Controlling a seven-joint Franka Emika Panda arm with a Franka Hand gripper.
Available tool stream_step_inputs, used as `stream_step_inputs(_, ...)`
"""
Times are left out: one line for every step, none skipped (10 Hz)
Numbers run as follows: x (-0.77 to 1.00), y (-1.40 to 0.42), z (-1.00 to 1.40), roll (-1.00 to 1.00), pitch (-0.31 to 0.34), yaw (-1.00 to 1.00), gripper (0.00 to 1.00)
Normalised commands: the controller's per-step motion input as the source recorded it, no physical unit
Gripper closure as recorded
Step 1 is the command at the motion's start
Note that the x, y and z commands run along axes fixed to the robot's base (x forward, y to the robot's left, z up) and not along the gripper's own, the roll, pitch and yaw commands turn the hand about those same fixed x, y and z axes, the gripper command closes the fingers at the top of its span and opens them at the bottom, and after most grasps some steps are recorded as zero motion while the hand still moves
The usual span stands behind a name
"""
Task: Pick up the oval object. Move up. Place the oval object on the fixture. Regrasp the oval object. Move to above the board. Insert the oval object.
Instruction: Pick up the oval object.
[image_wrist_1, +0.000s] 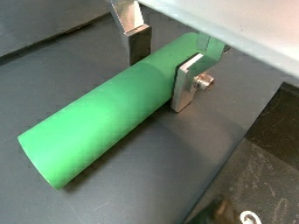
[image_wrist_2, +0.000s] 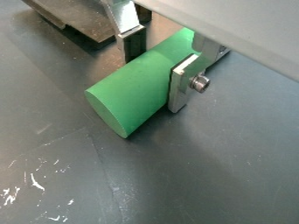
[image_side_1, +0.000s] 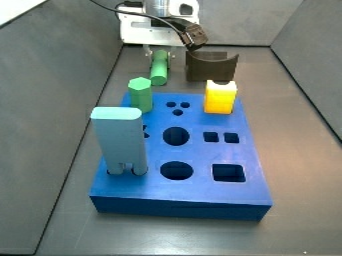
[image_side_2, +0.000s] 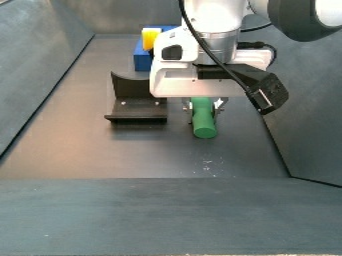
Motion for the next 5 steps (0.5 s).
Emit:
stream_step_inputs(0.0, 0.0, 0.0, 0.0, 0.0, 0.0, 1.0)
stream_step_inputs(0.0, 0.0, 0.0, 0.0, 0.0, 0.0, 1.0)
stream_step_inputs(0.0, 0.0, 0.0, 0.0, 0.0, 0.0, 1.0)
stream_step_inputs(0.0, 0.0, 0.0, 0.0, 0.0, 0.0, 1.0)
stream_step_inputs(0.0, 0.0, 0.0, 0.0, 0.0, 0.0, 1.0)
